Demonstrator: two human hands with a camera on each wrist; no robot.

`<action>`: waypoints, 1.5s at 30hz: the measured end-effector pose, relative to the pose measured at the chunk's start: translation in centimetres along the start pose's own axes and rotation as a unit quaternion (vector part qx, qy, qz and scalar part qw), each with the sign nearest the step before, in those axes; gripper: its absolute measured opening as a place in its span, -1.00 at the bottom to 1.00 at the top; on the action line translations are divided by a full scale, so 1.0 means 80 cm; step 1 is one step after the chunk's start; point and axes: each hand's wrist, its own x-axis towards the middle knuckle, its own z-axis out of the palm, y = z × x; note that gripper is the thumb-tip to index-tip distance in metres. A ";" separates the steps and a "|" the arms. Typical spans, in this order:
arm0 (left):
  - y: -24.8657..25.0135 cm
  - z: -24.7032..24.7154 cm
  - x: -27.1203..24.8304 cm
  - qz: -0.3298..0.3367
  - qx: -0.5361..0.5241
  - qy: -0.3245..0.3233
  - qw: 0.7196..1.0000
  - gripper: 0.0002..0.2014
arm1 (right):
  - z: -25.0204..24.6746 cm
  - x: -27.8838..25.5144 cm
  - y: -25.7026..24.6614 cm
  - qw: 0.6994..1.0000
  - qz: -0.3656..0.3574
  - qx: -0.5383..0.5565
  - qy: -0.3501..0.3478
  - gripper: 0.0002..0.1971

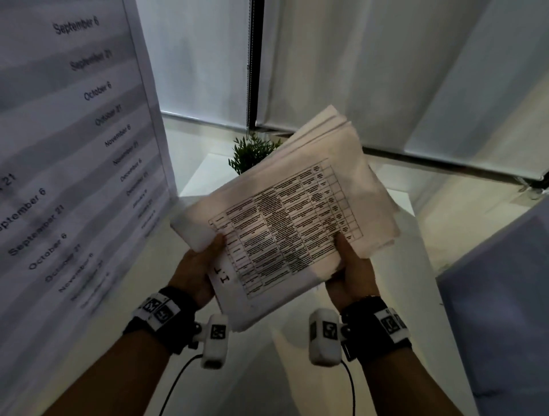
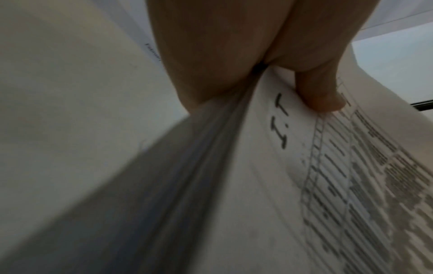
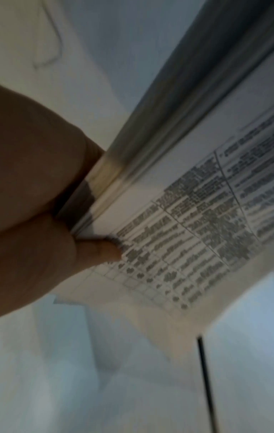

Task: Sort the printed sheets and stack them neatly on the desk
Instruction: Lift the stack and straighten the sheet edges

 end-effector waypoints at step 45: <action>-0.008 0.028 0.000 0.195 0.351 -0.051 0.914 -0.60 | 0.000 -0.055 -0.030 0.860 -0.346 -0.375 0.028 -0.83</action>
